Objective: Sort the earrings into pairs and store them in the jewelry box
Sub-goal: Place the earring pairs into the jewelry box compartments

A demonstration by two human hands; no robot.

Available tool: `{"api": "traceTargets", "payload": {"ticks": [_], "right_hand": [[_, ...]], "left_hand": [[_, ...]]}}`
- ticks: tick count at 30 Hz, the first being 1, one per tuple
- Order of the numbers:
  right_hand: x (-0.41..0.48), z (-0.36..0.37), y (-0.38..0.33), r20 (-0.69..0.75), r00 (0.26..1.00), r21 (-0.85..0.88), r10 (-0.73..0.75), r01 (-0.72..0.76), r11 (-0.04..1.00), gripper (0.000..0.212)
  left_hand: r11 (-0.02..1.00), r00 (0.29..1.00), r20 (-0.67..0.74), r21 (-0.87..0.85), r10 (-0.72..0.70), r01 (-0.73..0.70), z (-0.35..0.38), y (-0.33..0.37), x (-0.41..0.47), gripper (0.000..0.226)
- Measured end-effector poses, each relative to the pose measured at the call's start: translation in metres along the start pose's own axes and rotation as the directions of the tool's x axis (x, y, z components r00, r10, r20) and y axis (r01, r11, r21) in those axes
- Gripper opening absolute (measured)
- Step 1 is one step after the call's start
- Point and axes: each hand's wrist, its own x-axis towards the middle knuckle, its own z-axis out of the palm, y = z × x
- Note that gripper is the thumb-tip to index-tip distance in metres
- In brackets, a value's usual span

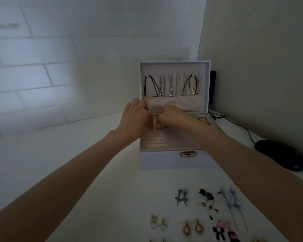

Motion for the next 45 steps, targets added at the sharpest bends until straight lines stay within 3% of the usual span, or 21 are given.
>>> {"api": "traceTargets", "payload": {"ticks": [7, 13, 26, 33, 40, 45], "right_hand": [[-0.013, 0.0, 0.001, -0.085, 0.987, -0.009, -0.133, 0.132, 0.991, 0.018], [-0.017, 0.0, 0.002, -0.086, 0.983, 0.026, -0.164, 0.167, 0.986, 0.014], [-0.009, 0.001, 0.011, -0.097, 0.988, 0.078, -0.122, 0.13, 0.988, 0.015], [-0.014, 0.0, 0.014, -0.085, 0.994, 0.263, -0.07, 0.09, 0.961, 0.017], [-0.008, 0.002, 0.012, -0.089, 0.996, 0.172, -0.003, 0.018, 0.985, 0.019], [-0.004, 0.001, 0.009, -0.077, 0.997, 0.089, 0.02, -0.013, 0.996, 0.019]], "left_hand": [[0.999, 1.0, 0.018, 0.035, -0.019, 0.019, -0.001, 0.003, -0.008, 0.032], [0.999, 0.999, 0.021, 0.011, -0.041, 0.041, 0.001, 0.002, -0.011, 0.025], [0.998, 0.998, 0.02, 0.017, -0.067, 0.067, 0.005, 0.003, -0.006, 0.019], [0.994, 0.994, -0.067, -0.079, -0.083, 0.078, 0.006, 0.003, -0.01, 0.016], [0.995, 0.999, -0.023, -0.094, -0.033, 0.031, 0.009, 0.011, -0.005, 0.03], [0.994, 0.999, -0.029, -0.102, -0.042, 0.039, 0.01, 0.011, -0.004, 0.022]]}}
